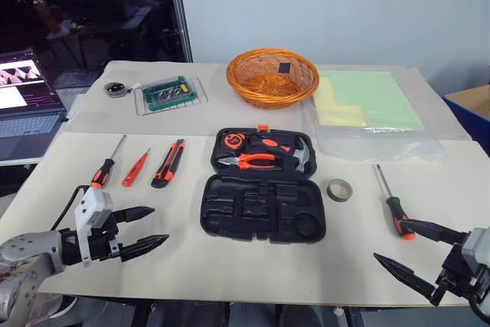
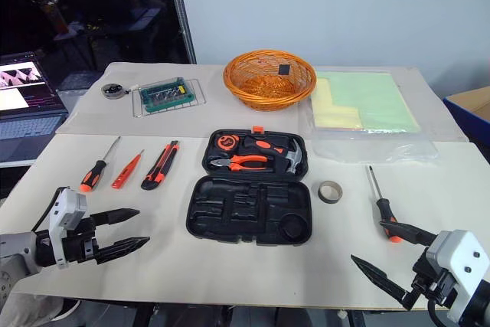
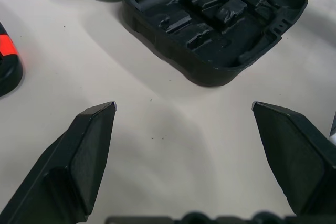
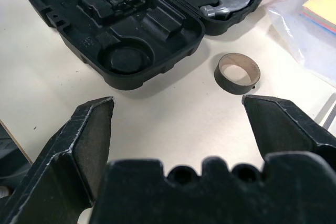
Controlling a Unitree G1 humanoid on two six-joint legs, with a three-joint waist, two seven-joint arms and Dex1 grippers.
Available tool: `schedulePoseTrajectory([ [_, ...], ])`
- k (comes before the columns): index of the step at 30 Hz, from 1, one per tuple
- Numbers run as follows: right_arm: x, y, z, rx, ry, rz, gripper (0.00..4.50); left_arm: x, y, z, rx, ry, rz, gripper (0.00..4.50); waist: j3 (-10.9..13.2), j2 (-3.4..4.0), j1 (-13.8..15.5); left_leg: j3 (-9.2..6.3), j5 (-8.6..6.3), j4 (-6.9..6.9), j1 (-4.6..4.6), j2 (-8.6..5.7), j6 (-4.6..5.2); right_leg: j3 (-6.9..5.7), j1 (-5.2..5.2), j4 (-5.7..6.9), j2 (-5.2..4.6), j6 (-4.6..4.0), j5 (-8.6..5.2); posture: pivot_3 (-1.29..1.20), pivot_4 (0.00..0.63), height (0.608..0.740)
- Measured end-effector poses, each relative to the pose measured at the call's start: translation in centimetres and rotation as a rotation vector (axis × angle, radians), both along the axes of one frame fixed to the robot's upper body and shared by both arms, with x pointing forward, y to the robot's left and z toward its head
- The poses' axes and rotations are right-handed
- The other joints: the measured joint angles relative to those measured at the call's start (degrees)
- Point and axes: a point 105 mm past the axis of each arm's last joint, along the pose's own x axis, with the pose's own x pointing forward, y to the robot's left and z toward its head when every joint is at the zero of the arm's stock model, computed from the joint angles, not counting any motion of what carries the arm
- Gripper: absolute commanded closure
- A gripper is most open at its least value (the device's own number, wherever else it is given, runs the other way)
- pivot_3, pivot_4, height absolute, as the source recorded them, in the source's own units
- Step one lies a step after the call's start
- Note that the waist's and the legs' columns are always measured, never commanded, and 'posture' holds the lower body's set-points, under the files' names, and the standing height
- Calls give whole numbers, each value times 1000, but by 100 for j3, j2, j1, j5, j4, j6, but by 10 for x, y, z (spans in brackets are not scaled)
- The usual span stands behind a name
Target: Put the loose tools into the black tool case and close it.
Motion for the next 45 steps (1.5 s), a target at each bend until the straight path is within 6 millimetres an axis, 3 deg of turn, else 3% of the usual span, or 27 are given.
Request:
schedulePoseTrajectory([
  [2, 2, 1, 2, 5, -12, 1, 0, 3, 0, 1, -5, -3, 18, 36, 0, 0, 0, 0, 0, 0, 0, 0, 0, 0, 0, 0, 1, 0, 0, 0, 150, 740],
  [4, 11, 9, 12, 66, -89, 17, 0, 27, 3, 11, -69, -68, 170, 36, 0, 0, 4, -2, 1, 9, 1, 1, 1, -3, 3, 5, 2, 5, 9, 0, 150, 740],
  [7, 23, 39, 35, 113, -213, 136, 0, 62, 13, 30, -89, -155, 391, 36, 1, -4, 3, -3, 2, 13, 10, 2, -3, -3, 11, 4, 32, 20, 26, 0, 150, 740],
  [10, 30, 67, 49, 141, -243, 248, 0, 94, 43, 40, -31, -132, 611, 36, 1, -7, -14, -2, 24, 13, 20, 0, 31, 2, 8, 7, 53, 18, 28, 0, 150, 740],
  [14, 39, 95, 57, 158, -224, 345, 0, 123, 87, 49, 76, -40, 818, 36, 12, -25, -36, -1, 24, 10, 21, -4, 31, 4, -2, 7, 64, 6, 36, 0, 150, 740],
  [16, 42, 107, 64, 166, -233, 391, 0, 136, 99, 55, 119, -12, 875, 36, 14, -29, -25, 0, 24, 9, 18, -8, 31, 3, -3, 4, 63, -14, 48, 0, 150, 740],
  [18, 42, 114, 66, 165, -224, 426, 0, 140, 106, 53, 155, 32, 900, 36, 14, -29, -21, 0, 15, 9, 18, -9, 19, 4, -3, 3, 59, -33, 60, 0, 150, 740],
  [23, 44, 118, 67, 150, -210, 436, 0, 136, 113, 18, 273, 183, 881, 36, 16, -34, -29, 1, 1, 10, 2, -10, 20, 7, -22, 2, 59, -38, 63, 0, 150, 740],
  [26, 42, 121, 68, 167, -206, 436, 0, 133, 118, 9, 278, 228, 895, 36, 16, -40, -42, 1, 2, 12, -8, -6, 19, 8, -37, 8, 60, -41, 65, 0, 150, 740],
  [29, 38, 125, 70, 167, -214, 451, 0, 133, 118, 5, 291, 249, 885, 793, 16, -40, -33, 1, 3, 18, -6, -6, 19, 7, -33, 12, 61, -41, 65, 0, 150, 740],
  [36, 37, 126, 73, 167, -229, 457, 0, 136, 117, 2, 278, 257, 889, 3390, 16, -40, -33, 1, 4, 28, 2, -3, 18, 8, -23, 14, 62, -40, 72, 0, 150, 740],
  [38, 37, 127, 74, 169, -237, 460, 0, 136, 116, 2, 268, 255, 886, 3627, 16, -40, -34, 1, 5, 28, 1, -3, 18, 7, -23, 15, 63, -40, 72, 0, 150, 740],
  [41, 37, 128, 78, 182, -262, 467, 0, 135, 121, 7, 225, 210, 904, 3626, 16, -41, -38, 1, 4, 27, -1, -1, 18, 8, -28, 14, 63, -43, 74, 0, 150, 740],
  [45, 37, 128, 80, 193, -278, 471, 0, 142, 111, 40, 104, 55, 865, 3626, 16, -41, -35, 1, 4, 28, -6, -2, 17, 11, -32, 12, 59, -47, 76, 0, 150, 740],
])
